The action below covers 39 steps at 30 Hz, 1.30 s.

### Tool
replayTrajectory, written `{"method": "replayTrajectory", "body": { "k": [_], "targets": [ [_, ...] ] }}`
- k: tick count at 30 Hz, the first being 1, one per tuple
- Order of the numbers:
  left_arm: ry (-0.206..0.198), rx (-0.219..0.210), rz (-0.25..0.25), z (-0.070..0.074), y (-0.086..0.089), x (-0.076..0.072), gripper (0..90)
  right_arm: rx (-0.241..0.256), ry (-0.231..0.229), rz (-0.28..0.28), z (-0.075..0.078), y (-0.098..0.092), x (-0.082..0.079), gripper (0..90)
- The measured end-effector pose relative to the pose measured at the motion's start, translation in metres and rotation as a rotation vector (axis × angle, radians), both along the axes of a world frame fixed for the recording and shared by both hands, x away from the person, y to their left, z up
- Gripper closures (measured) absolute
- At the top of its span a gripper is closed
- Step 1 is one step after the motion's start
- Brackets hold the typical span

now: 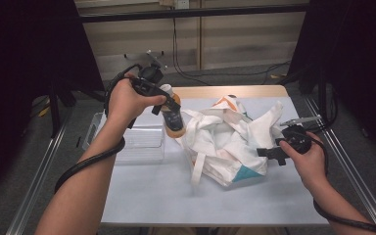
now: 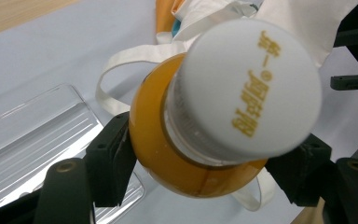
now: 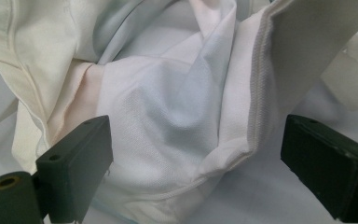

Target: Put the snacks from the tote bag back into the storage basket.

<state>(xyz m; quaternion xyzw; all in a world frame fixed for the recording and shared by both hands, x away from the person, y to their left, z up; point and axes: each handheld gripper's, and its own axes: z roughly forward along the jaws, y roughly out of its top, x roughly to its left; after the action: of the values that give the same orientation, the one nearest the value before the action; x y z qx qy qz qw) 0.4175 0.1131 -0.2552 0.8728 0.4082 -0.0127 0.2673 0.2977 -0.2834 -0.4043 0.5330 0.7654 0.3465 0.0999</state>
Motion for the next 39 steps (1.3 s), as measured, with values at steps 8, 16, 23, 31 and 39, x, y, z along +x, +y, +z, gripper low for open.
{"method": "replayTrajectory", "body": {
  "k": [8,16,23,31,39],
  "targets": [
    [0.005,0.019,0.034,0.0,0.015,0.0,30.2,-0.001,-0.002,0.0,0.001,0.003,0.001,9.1],
    [0.009,0.055,0.061,-0.005,0.029,0.002,30.2,0.01,-0.004,0.006,0.001,0.008,0.0,8.7],
    [0.008,0.075,0.086,-0.008,0.038,0.004,30.2,0.005,-0.003,0.01,0.002,0.007,-0.001,8.7],
    [0.007,0.09,0.116,-0.017,0.046,0.007,30.1,0.005,-0.003,0.005,0.001,0.003,-0.001,8.8],
    [0.003,0.109,0.121,-0.024,0.051,0.01,30.2,0.002,0.0,0.004,0.001,0.003,-0.002,8.8]
  ]
}}
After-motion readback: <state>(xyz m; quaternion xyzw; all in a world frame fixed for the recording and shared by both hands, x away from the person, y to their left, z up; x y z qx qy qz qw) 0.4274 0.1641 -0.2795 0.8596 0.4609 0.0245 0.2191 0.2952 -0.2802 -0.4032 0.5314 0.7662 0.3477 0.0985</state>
